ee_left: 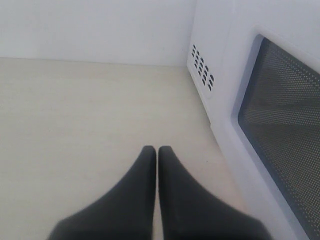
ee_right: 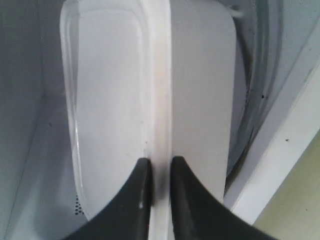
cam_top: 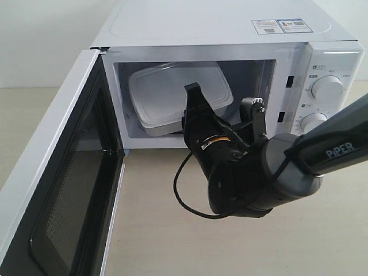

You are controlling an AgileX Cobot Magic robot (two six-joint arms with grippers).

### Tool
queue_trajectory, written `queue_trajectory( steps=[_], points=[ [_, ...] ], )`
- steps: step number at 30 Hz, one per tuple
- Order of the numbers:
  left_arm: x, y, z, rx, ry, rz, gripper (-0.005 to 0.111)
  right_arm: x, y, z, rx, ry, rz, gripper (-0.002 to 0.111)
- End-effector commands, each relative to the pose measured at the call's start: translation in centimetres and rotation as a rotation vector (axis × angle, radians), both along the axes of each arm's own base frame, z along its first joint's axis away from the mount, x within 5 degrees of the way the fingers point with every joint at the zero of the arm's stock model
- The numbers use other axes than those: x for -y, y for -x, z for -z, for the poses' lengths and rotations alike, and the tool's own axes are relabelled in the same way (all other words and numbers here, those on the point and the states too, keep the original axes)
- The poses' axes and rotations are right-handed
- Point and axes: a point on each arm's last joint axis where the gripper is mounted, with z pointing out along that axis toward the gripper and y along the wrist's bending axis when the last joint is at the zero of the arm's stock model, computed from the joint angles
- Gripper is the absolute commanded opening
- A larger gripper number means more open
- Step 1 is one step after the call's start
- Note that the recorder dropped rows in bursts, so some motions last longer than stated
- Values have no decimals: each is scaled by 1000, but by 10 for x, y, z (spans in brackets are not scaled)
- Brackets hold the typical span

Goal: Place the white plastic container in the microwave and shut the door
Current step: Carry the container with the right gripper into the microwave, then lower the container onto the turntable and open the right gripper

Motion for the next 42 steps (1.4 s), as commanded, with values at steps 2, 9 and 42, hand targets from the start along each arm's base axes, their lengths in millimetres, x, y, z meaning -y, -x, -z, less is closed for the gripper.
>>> queue_trajectory(
  steps=[2, 9, 42],
  points=[
    [0, 0, 1, 0, -5, -3, 4, 1, -3, -5, 53, 1, 9, 0],
    [0, 0, 1, 0, -5, -3, 4, 3, -4, -9, 98, 6, 24, 25],
    [0, 0, 1, 0, -5, -3, 4, 10, 26, 6, 505, 1463, -470, 0]
  ],
)
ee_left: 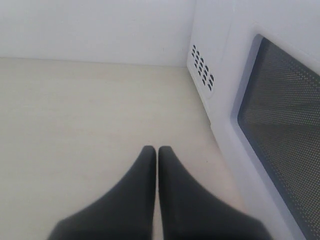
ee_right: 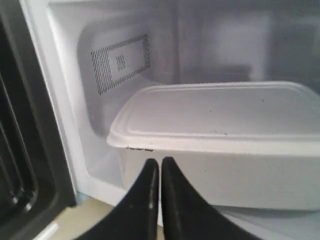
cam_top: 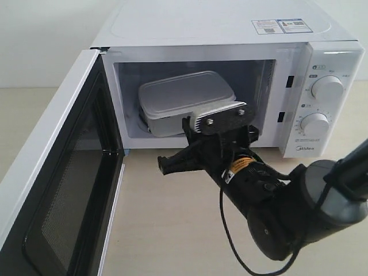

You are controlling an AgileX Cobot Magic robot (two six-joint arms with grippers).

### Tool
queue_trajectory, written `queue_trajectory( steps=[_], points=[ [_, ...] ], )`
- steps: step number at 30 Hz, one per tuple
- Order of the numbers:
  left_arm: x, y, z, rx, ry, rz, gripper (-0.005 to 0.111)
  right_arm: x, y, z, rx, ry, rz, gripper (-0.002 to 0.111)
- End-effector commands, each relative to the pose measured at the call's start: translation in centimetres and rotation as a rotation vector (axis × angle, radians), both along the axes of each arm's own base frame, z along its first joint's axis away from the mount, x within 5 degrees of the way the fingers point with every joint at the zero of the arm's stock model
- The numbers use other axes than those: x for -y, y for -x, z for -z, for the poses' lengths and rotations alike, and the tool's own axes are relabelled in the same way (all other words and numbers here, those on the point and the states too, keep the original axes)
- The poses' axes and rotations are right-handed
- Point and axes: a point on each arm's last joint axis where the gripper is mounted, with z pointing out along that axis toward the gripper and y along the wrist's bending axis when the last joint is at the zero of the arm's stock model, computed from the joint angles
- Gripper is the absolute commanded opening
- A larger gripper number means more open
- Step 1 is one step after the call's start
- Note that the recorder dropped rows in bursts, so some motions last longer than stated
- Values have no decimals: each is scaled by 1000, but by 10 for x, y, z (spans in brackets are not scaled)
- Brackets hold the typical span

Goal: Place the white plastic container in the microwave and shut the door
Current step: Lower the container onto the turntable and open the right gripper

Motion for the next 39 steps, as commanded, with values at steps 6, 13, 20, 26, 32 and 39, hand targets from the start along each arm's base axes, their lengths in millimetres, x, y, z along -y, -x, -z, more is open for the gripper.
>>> queue_trajectory(
  steps=[6, 13, 20, 26, 32, 39],
  points=[
    [0, 0, 1, 0, -5, -3, 4, -19, -42, 11, -22, 132, 117, 0],
    [0, 0, 1, 0, -5, -3, 4, -18, -61, 16, -22, 118, 212, 0],
    [0, 0, 1, 0, -5, -3, 4, -30, -76, 15, 3, 92, 214, 0],
    [0, 0, 1, 0, -5, -3, 4, -33, -82, 13, 17, 80, 220, 0],
    [0, 0, 1, 0, -5, -3, 4, -32, -82, 17, -20, 127, 239, 0],
    [0, 0, 1, 0, -5, -3, 4, -34, -60, 14, -90, 109, 309, 0]
  ],
)
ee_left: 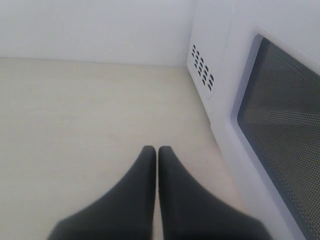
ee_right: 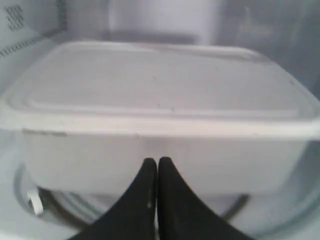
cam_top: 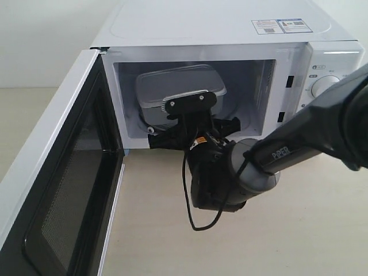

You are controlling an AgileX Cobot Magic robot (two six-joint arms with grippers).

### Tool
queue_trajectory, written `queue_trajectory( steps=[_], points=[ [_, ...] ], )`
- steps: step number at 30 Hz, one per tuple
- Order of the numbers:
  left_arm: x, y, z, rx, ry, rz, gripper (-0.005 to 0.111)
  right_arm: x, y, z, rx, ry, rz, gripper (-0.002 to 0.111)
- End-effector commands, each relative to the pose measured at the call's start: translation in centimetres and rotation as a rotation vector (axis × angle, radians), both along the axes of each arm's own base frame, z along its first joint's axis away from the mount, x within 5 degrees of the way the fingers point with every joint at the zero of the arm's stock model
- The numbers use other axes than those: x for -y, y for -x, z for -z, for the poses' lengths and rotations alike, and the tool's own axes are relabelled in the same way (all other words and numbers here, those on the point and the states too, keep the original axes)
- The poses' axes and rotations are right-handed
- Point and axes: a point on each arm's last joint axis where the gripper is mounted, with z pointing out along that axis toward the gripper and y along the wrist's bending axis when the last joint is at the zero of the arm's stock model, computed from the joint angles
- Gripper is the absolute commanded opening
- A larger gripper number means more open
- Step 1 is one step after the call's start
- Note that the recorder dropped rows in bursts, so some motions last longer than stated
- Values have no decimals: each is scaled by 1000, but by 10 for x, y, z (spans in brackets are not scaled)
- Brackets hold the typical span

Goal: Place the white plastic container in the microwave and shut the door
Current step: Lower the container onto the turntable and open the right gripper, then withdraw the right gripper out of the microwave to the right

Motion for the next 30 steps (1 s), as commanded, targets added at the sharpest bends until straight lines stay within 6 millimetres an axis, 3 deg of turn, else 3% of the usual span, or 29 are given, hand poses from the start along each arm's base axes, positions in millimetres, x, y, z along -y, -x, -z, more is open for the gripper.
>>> queue_trajectory(
  steps=[1, 8, 14, 19, 25, 30],
  points=[
    [0, 0, 1, 0, -5, -3, 4, -4, 18, -14, -2, 33, 4, 0],
    [0, 0, 1, 0, -5, -3, 4, -9, 75, -51, -126, 179, -120, 0],
    [0, 0, 1, 0, -5, -3, 4, 8, 136, -65, -260, 233, -202, 0],
    [0, 0, 1, 0, -5, -3, 4, 28, 175, -72, -427, 282, -257, 0],
    [0, 0, 1, 0, -5, -3, 4, 47, 197, -74, -483, 410, -321, 0],
    [0, 0, 1, 0, -5, -3, 4, 54, 199, -72, -483, 434, -305, 0]
  ],
)
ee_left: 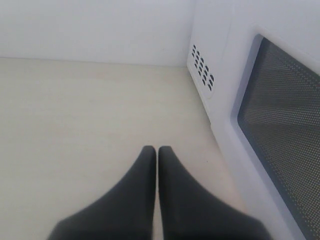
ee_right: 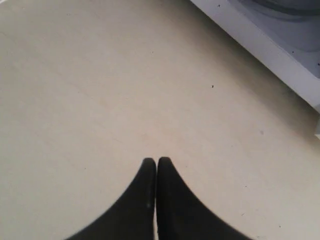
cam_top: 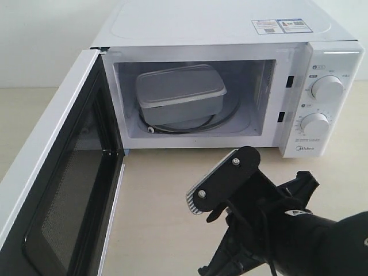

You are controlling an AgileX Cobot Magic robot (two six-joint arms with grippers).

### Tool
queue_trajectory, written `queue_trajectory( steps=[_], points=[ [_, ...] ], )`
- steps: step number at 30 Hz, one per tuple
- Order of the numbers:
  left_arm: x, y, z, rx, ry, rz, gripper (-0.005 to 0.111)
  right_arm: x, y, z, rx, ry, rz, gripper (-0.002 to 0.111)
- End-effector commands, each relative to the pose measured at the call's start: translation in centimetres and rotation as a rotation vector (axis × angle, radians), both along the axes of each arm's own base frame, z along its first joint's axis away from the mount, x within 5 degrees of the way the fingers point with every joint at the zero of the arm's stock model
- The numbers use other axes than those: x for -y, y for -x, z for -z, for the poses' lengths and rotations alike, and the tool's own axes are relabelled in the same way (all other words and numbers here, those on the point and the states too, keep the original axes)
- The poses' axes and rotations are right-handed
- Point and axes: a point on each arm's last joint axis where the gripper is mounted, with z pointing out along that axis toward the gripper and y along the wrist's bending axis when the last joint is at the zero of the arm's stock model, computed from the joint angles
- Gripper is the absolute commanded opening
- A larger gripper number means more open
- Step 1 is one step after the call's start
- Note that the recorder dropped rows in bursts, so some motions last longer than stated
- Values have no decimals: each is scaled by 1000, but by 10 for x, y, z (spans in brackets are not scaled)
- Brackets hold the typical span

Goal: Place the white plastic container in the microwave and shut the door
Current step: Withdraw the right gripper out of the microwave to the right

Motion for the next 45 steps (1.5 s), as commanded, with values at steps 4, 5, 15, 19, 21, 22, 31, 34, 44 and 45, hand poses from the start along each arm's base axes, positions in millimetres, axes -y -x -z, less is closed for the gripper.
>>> queue_trajectory(
  steps=[4, 5, 15, 19, 21, 22, 31, 34, 44, 45],
  points=[
    [0, 0, 1, 0, -5, -3, 4, 2, 2, 0, -13, -44, 38, 0],
    [0, 0, 1, 0, -5, -3, 4, 2, 2, 0, -17, -60, 54, 0],
    [0, 0, 1, 0, -5, -3, 4, 5, 0, -1, 3, -54, 94, 0],
    [0, 0, 1, 0, -5, -3, 4, 7, -1, -2, 19, -44, 111, 0],
    [0, 0, 1, 0, -5, -3, 4, 8, 0, -5, 25, -55, 111, 0],
    [0, 0, 1, 0, -5, -3, 4, 8, 0, -9, 31, -68, 111, 0],
    [0, 0, 1, 0, -5, -3, 4, 30, 12, -66, 145, -314, 107, 0],
    [0, 0, 1, 0, -5, -3, 4, 46, 15, -90, 176, -456, 99, 0],
    [0, 0, 1, 0, -5, -3, 4, 133, 71, -115, 414, -890, 44, 0],
    [0, 0, 1, 0, -5, -3, 4, 143, 80, -104, 463, -892, 87, 0]
  ],
)
